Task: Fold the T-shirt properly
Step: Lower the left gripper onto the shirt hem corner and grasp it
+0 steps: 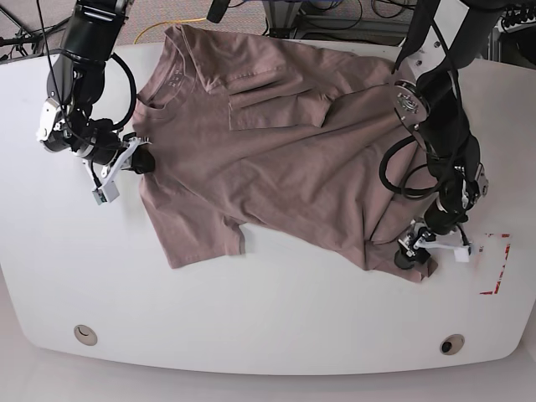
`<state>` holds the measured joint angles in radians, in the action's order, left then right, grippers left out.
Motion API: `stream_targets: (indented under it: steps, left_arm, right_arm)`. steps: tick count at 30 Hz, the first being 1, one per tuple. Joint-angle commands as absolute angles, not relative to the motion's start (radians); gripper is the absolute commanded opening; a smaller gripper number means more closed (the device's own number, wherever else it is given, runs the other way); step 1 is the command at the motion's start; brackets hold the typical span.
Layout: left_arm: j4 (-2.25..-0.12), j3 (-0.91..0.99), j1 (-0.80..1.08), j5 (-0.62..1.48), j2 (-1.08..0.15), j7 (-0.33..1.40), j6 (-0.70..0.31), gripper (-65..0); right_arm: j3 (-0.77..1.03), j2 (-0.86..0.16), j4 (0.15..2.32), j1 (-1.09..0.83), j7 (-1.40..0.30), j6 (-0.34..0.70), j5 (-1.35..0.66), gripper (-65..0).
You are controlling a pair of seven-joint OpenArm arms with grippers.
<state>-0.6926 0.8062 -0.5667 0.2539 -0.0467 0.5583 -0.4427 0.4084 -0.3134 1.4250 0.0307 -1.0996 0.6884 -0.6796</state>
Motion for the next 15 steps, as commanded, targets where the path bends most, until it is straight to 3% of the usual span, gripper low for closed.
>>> stream_targets:
  steps: [1, 2, 8, 11, 15]
  left_arm:
    - [-0.680, 0.803, -0.599, 0.248, -0.044, 0.559, -0.443, -18.1]
    - [-0.680, 0.803, -0.604, 0.248, -0.044, 0.553, -0.443, -21.1]
    - [-0.677, 0.760, -0.607, 0.243, -0.044, 0.529, -0.443, -53.9]
    - [-0.684, 0.725, -0.602, 0.248, -0.045, 0.535, -0.443, -60.6]
    - [-0.688, 0.708, -0.599, 0.248, -0.051, 0.536, -0.443, -63.7]
  right_arm:
    - [0.415, -0.331, 1.440, 0.045, -1.079, 0.696, -0.699, -65.0]
    - [0.415, -0.331, 1.440, 0.045, -1.079, 0.696, -0.699, -65.0]
    - [0.417, -0.331, 1.440, 0.035, -1.079, 0.696, -0.699, -65.0]
    - [0.417, -0.331, 1.440, 0.033, -1.079, 0.696, -0.699, -65.0]
    - [0.417, -0.331, 1.440, 0.035, -1.079, 0.696, -0.699, -65.0]
